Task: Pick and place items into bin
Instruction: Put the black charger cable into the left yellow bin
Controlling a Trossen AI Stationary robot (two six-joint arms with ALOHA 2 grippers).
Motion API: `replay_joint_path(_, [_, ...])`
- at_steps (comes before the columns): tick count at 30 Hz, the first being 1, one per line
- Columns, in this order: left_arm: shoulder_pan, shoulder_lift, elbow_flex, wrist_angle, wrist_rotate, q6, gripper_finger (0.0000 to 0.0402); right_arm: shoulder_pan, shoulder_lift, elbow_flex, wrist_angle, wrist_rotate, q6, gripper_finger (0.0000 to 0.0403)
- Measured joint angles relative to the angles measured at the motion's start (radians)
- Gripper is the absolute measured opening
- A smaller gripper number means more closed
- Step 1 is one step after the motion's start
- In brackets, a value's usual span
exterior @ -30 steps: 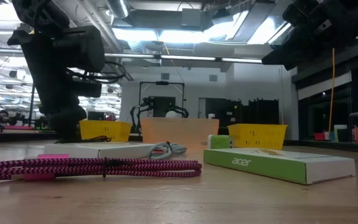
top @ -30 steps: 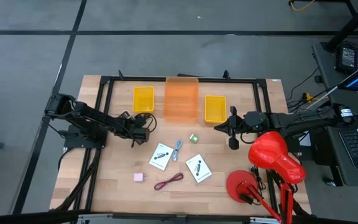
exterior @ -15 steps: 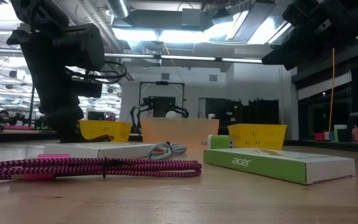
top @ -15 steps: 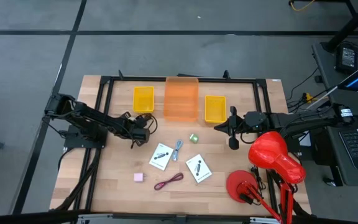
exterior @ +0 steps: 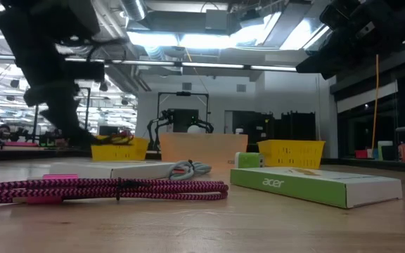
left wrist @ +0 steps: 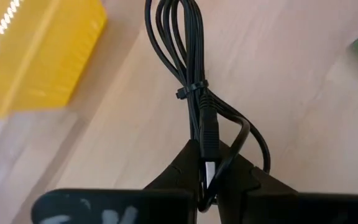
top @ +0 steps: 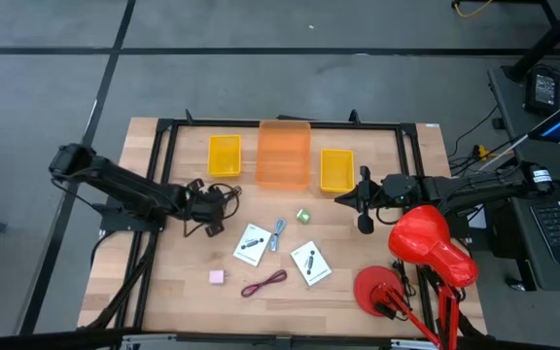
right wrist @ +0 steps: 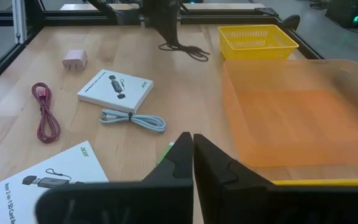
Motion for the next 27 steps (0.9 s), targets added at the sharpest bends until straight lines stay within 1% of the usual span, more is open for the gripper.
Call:
replay_joint_path(7, [-0.066,-0.102,0.002,0.001,-0.112,0.046,0.0020,0.000,0.000,0.000,0.000,0.000,-0.002,0.0000])
replay_joint_path(11, [-0.088,-0.171,0.003,0.001,-0.137,0.103,0.0020,0.000,0.000,0.000,-0.001,0.000,-0.002,0.0000])
replay_joint_path(15, [-0.108,-0.248,0.003,0.002,-0.190,0.153,0.0020,0.000,0.000,0.000,-0.001,-0.001,-0.003,0.0000])
replay_joint_path(22, [-0.139,-0.377,0.003,0.008,-0.210,0.251,0.0020,0.000,0.000,0.000,-0.001,-0.001,-0.004,0.0000])
replay_joint_path(27, [-0.142,-0.464,0.003,0.033,-0.213,0.352,0.0020,0.000,0.000,0.000,-0.005,-0.001,-0.005,0.0000])
